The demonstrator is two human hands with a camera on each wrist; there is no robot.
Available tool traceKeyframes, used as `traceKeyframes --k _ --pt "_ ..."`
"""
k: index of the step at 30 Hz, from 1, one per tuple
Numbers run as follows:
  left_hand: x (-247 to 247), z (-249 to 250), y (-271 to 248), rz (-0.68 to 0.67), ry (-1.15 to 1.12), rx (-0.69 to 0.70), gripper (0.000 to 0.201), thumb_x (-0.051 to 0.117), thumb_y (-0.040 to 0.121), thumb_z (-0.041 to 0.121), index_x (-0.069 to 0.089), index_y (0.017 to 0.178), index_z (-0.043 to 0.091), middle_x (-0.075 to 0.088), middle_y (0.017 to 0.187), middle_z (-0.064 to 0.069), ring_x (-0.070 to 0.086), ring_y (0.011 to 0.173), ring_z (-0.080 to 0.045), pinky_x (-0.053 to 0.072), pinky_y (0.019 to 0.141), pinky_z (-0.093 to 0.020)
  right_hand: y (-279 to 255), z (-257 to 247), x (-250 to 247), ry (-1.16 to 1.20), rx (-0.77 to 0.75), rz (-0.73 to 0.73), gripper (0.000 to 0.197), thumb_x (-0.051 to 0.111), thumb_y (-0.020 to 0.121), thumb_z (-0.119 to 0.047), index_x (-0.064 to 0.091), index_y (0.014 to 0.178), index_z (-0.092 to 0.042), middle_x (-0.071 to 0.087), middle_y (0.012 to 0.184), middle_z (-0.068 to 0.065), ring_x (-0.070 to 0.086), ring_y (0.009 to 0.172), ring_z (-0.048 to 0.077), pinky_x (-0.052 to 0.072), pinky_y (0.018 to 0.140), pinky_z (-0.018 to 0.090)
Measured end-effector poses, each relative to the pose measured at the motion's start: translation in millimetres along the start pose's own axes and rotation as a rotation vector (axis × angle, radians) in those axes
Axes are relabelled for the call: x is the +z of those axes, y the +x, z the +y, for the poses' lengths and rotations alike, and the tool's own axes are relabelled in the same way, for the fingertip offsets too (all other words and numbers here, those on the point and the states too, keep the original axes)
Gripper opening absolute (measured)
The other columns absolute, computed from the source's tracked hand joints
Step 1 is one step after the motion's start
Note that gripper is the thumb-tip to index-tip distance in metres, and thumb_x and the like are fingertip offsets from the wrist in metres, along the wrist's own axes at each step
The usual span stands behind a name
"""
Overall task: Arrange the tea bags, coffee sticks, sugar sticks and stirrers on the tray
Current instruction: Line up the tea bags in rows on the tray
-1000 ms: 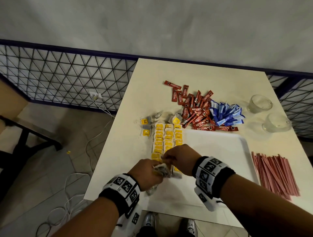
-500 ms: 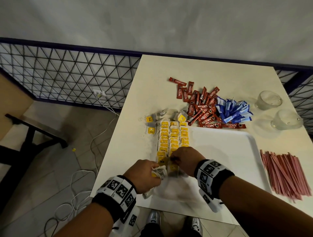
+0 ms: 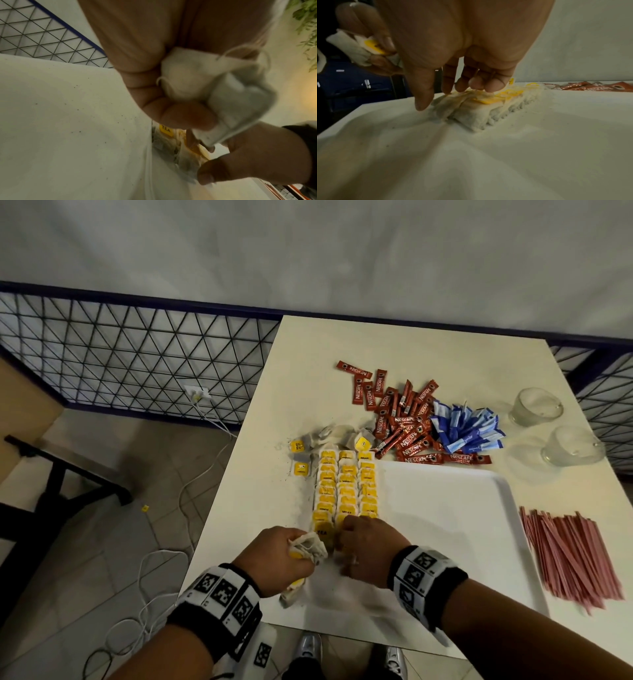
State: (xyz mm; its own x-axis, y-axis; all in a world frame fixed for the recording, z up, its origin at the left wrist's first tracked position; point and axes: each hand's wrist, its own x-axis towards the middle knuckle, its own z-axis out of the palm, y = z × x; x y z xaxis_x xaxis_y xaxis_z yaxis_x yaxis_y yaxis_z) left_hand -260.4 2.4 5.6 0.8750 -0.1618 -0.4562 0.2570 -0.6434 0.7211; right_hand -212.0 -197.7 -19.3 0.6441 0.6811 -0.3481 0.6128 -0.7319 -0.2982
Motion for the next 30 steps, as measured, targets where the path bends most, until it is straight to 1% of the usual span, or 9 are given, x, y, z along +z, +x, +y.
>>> traceKeyframes --k 4,8,12,15,18,20,23,27,30 --pt "-3 -1 1 0.021 -0.005 -0.02 0.018 0.073 0.074 0.02 0.067 0.083 0.033 0.069 0.082 0.011 0.063 0.078 -0.003 0.045 0.069 -0.012 1 0 0 -0.06 -0.008 0.03 0.019 0.07 0.071 -0.028 0.066 0.089 -0.02 0.059 0.095 0.007 0.061 0.078 0.033 0.048 0.066 0.037" --pt "-3 1 1 0.025 -0.024 -0.016 0.019 0.073 0.073 0.019 0.065 0.08 0.036 0.069 0.079 0.011 0.063 0.077 -0.003 0.046 0.07 -0.015 6 4 3 -0.089 0.016 0.01 0.026 0.053 0.088 -0.027 0.061 0.112 -0.02 0.052 0.119 0.007 0.053 0.103 0.031 0.041 0.085 0.036" --pt "-2 6 1 0.036 -0.175 -0.046 0.021 0.073 0.072 0.014 0.066 0.072 0.034 0.069 0.072 0.011 0.064 0.072 -0.005 0.048 0.069 -0.019 8 5 4 -0.112 0.021 -0.018 0.032 0.045 0.093 -0.032 0.057 0.121 -0.022 0.049 0.125 0.006 0.05 0.108 0.03 0.038 0.09 0.035" --pt "3 12 -1 0.037 -0.54 -0.111 0.017 0.066 0.063 0.009 0.074 0.07 0.023 0.071 0.071 0.001 0.063 0.064 -0.016 0.048 0.065 -0.03 8 5 1 -0.134 0.045 -0.044 0.033 0.042 0.096 -0.033 0.055 0.124 -0.022 0.049 0.125 0.006 0.048 0.11 0.03 0.038 0.091 0.037" --pt "8 13 1 0.05 -0.805 -0.206 0.019 0.065 0.059 0.007 0.074 0.073 0.015 0.067 0.082 -0.026 0.06 0.055 -0.026 0.048 0.059 -0.032 9 4 -1 -0.15 0.054 -0.05 0.035 0.041 0.096 -0.033 0.054 0.126 -0.02 0.048 0.125 0.006 0.048 0.11 0.03 0.038 0.093 0.038" --pt "9 15 2 0.051 -0.88 -0.232 0.023 0.067 0.059 0.008 0.07 0.082 0.008 0.064 0.089 -0.034 0.058 0.053 -0.027 0.047 0.055 -0.029 9 5 -1 -0.146 0.068 -0.071 0.035 0.042 0.095 -0.034 0.054 0.124 -0.019 0.048 0.124 0.006 0.049 0.109 0.03 0.04 0.093 0.038" --pt "10 18 3 0.074 -1.063 -0.261 0.011 0.06 0.077 -0.005 0.062 0.087 0.0 0.065 0.074 -0.019 0.053 0.048 -0.022 0.045 0.048 -0.025 8 7 -4 -0.08 0.046 -0.031 0.032 0.048 0.089 -0.034 0.058 0.115 -0.018 0.051 0.117 0.007 0.052 0.104 0.032 0.045 0.089 0.038" --pt "15 13 14 0.201 -1.223 -0.453 0.01 0.055 0.086 0.002 0.064 0.089 0.0 0.058 0.069 -0.019 0.055 0.051 -0.026 0.042 0.059 -0.033 -1 -1 -19 0.283 -0.025 0.197 0.041 0.06 0.082 -0.031 0.057 0.121 -0.023 0.055 0.113 0.0 0.057 0.095 0.021 0.049 0.082 0.031" --pt "15 15 20 0.294 -1.233 -0.52 0.023 0.054 0.083 0.003 0.07 0.068 0.007 0.063 0.07 -0.017 0.058 0.058 -0.027 0.046 0.06 -0.031 -10 -11 -28 0.382 -0.161 0.3 0.053 0.065 0.075 -0.032 0.051 0.125 -0.027 0.054 0.109 -0.006 0.056 0.088 0.015 0.05 0.073 0.028"
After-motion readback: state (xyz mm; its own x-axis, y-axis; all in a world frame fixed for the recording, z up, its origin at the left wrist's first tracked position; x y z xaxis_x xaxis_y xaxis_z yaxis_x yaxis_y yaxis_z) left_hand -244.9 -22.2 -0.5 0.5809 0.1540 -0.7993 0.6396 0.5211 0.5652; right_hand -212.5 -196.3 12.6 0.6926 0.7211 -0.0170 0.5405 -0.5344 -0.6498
